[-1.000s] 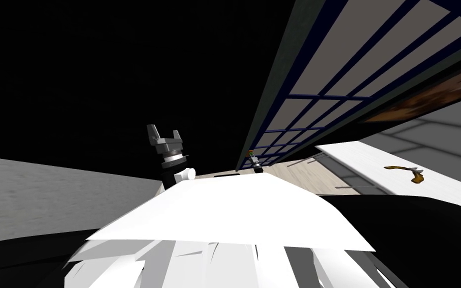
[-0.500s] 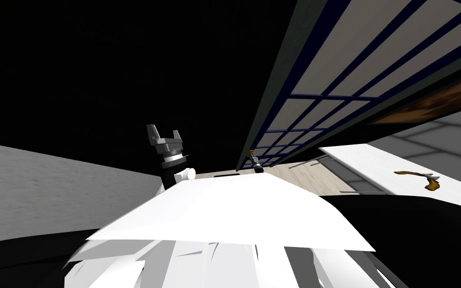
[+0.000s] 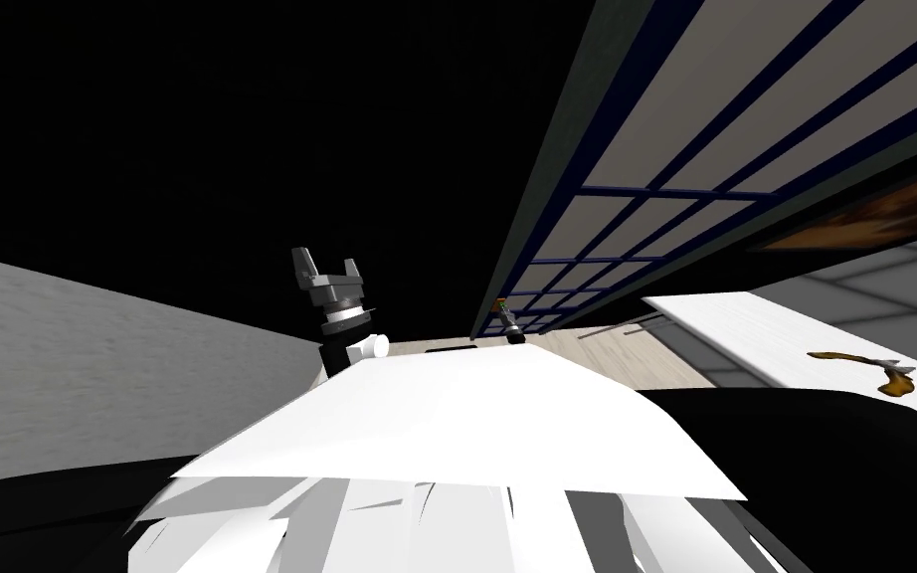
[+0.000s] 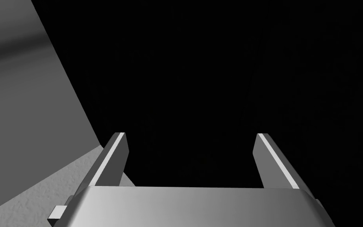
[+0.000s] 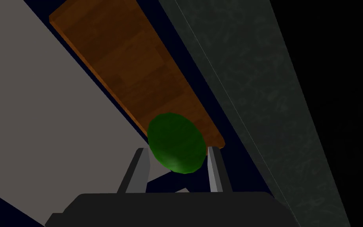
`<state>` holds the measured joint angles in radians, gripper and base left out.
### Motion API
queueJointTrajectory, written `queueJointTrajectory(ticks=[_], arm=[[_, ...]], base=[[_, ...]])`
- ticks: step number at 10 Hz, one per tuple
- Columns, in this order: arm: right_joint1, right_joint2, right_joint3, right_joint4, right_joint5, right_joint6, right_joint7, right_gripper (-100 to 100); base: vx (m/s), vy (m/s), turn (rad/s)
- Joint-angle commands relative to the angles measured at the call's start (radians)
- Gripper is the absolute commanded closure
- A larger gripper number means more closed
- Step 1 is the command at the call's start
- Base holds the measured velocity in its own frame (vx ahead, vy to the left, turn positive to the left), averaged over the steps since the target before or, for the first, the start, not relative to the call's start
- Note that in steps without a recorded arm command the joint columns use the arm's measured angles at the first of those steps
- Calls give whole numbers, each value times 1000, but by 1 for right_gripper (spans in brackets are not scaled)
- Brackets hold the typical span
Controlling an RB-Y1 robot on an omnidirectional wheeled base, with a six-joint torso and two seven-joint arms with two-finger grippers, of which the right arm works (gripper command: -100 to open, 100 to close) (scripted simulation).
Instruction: Pull the door open
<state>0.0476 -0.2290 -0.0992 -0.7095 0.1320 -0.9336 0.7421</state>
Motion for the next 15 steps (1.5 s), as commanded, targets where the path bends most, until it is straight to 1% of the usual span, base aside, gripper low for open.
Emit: queueJointTrajectory(ticks=[1,2,3,4,5,6,7,8,9,10,11,12,13,14,15], arm=[[-4,9,13,10,-12,-4,-50,100],[-3,7,15,10,-26,-3,-75,100],[-3,7,15,10,-26,-3,-89,100],[-3,6,18,9,-41,-3,-124,100],[-3,6,18,9,-41,-3,-128,100],[-3,4,21,9,-57,-2,-165,100],[-3,4,21,9,-57,-2,-169,100],[-2,3,24,9,-73,-1,-206,100],[-2,3,24,9,-73,-1,-209,100],[-2,1,27,8,-90,-1,-249,100],[-2,1,27,8,-90,-1,-250,100],[-2,0,30,8,-106,0,-288,100],[-2,0,30,8,-106,0,-290,100],[-1,-2,33,7,-123,1,-329,100],[-1,-2,33,7,-123,1,-331,100]], base=[[-39,-10,94],[-47,-16,123],[-33,-16,27],[-37,-12,86],[-24,-11,35],[-31,-5,82],[-26,-12,27],[-33,-16,87],[-26,-15,62],[-30,-14,82],[-33,-13,48],[-41,-17,112],[-34,-19,33],[-33,-13,77],[-26,-9,53]])
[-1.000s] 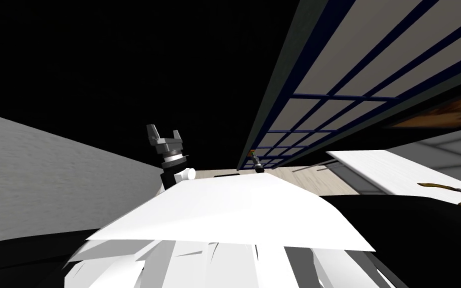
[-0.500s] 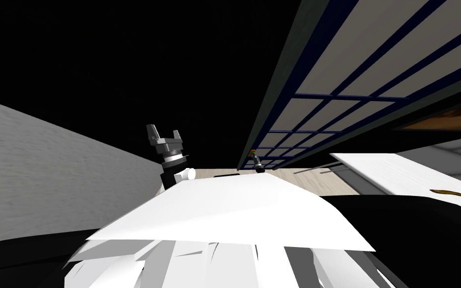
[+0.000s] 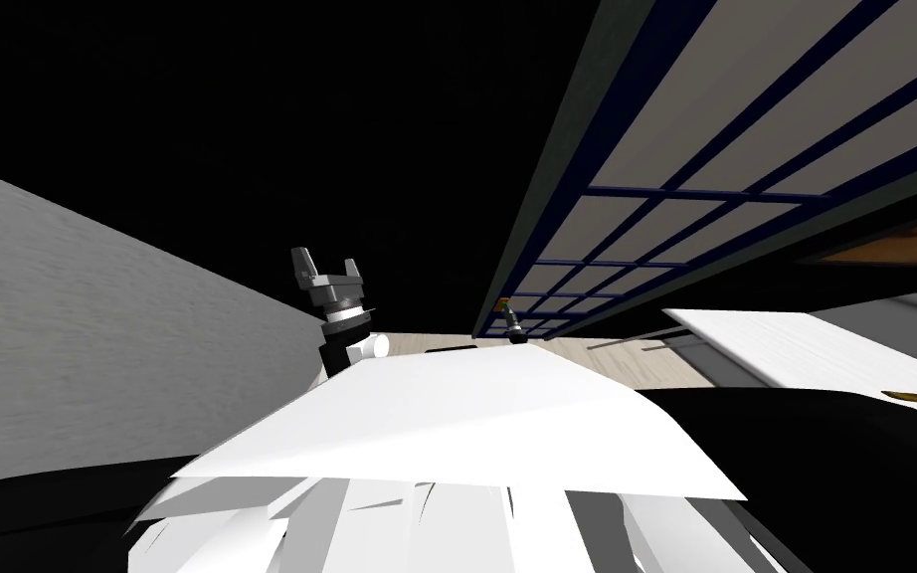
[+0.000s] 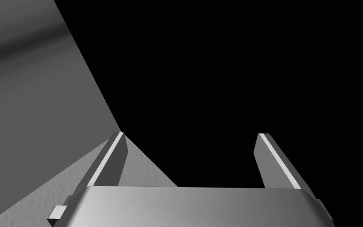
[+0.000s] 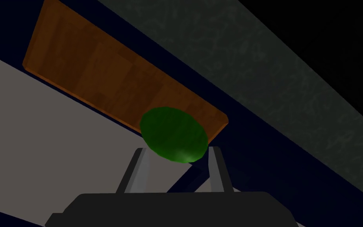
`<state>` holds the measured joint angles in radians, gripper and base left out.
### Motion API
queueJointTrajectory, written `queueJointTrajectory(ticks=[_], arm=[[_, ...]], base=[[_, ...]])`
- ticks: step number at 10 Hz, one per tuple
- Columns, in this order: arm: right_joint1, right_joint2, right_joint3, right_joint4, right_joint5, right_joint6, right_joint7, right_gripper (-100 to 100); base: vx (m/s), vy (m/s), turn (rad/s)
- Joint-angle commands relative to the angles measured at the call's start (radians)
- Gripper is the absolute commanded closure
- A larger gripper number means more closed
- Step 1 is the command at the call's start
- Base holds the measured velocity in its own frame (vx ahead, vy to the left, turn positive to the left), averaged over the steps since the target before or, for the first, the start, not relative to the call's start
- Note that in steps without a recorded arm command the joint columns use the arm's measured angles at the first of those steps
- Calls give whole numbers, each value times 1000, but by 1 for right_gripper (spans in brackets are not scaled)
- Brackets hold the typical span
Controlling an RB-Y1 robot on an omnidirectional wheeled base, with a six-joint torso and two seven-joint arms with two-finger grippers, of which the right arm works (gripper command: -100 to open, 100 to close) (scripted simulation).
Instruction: Pull the door open
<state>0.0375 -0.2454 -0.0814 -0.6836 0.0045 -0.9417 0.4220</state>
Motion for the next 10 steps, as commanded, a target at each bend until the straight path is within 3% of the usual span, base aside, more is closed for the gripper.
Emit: queueJointTrajectory(ticks=[1,3,5,6,7,10], arm=[[9,13,19,-19,-14,10,-50,100],[9,11,22,-19,-32,10,-90,100],[9,11,22,-19,-32,10,-94,100],[10,9,26,-20,-50,11,-135,100],[4,8,22,-8,-35,8,-73,-100],[-6,9,25,-1,-25,8,-21,-100]], base=[[-34,-13,107],[-43,-15,77],[-33,3,34],[-24,22,113],[-35,16,-52],[-23,16,-72]])
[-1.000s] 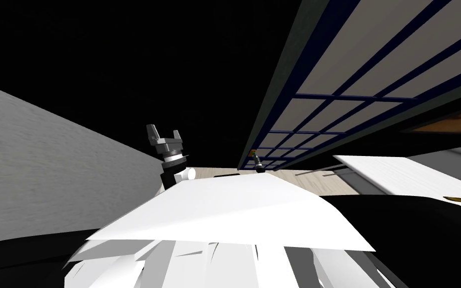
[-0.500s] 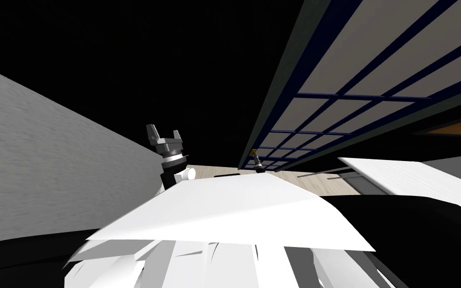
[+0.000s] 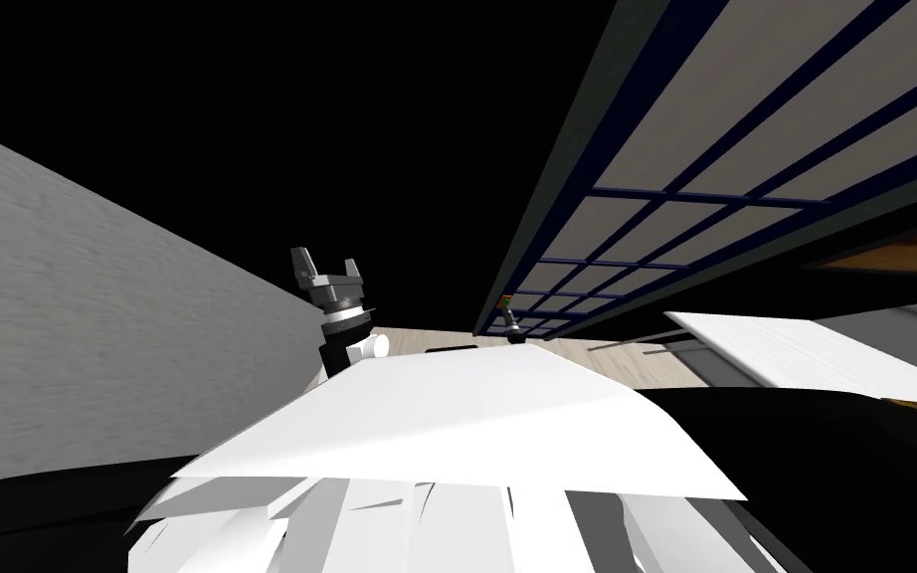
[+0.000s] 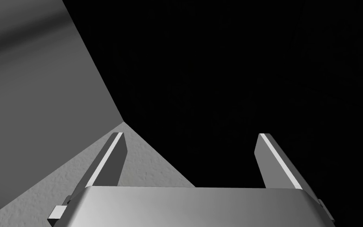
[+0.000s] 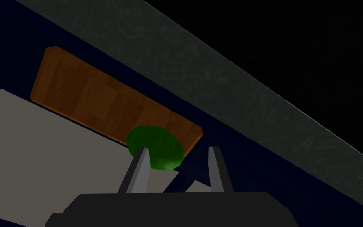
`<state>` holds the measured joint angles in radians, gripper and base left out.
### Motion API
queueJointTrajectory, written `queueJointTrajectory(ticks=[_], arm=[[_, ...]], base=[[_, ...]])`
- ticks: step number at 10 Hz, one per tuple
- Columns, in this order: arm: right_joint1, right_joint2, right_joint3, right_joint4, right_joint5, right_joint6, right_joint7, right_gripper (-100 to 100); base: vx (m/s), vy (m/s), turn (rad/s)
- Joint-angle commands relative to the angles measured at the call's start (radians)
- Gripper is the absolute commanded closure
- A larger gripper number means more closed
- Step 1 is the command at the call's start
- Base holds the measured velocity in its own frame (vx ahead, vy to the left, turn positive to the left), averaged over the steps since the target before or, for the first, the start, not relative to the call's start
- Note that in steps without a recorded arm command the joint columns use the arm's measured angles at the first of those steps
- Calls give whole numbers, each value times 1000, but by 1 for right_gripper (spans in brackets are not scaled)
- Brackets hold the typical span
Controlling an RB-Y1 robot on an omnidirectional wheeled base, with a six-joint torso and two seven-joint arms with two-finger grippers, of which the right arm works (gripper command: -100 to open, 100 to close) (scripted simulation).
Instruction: Pull the door open
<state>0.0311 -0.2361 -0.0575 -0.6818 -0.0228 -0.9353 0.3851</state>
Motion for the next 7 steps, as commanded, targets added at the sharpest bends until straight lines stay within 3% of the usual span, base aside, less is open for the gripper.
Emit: queueJointTrajectory(ticks=[1,7], arm=[[-4,1,2,0,7,2,39,-100],[-32,5,8,23,37,2,204,-100]], base=[[-29,8,-46],[-33,11,-73]])
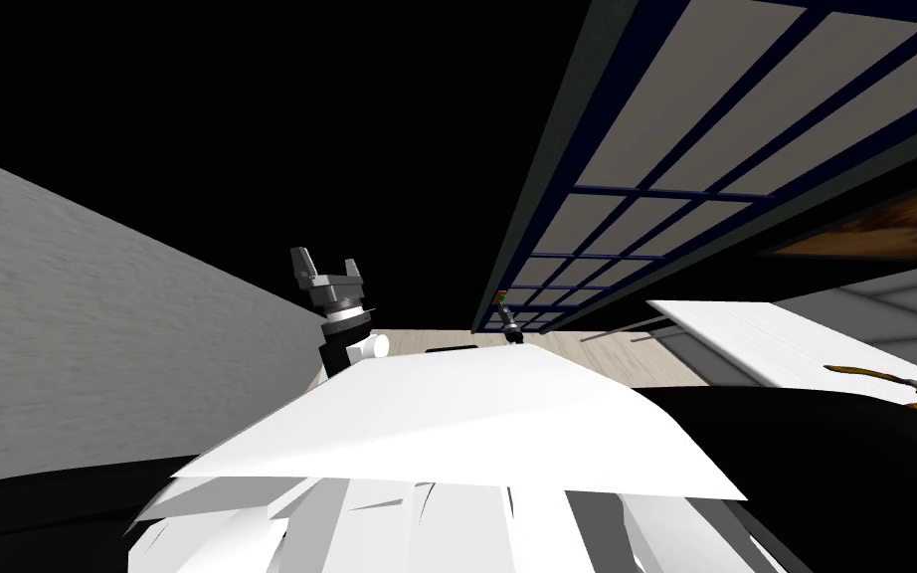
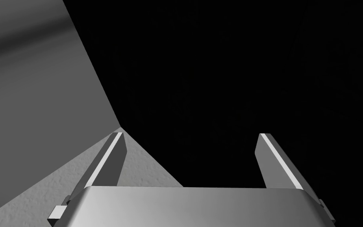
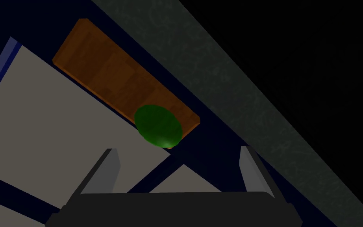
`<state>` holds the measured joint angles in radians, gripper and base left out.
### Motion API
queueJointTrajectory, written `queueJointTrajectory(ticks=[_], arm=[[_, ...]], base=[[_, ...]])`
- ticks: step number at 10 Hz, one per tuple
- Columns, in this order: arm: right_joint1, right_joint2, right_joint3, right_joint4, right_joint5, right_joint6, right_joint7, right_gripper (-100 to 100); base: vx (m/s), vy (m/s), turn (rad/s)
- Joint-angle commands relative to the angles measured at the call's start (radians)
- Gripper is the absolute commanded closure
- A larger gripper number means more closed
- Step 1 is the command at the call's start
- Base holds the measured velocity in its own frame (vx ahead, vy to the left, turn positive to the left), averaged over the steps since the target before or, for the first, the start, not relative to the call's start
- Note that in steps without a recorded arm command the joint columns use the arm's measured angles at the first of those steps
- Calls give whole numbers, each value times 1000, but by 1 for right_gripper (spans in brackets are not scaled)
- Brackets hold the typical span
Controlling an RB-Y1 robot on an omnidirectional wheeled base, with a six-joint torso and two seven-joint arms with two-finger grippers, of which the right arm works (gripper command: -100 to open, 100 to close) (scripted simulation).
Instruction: Pull the door open
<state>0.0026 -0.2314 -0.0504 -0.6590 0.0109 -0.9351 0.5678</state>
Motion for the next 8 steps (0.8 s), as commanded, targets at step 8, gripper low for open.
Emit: queueJointTrajectory(ticks=[8], arm=[[-30,4,7,23,33,4,214,-100]], base=[[-25,4,-54]])
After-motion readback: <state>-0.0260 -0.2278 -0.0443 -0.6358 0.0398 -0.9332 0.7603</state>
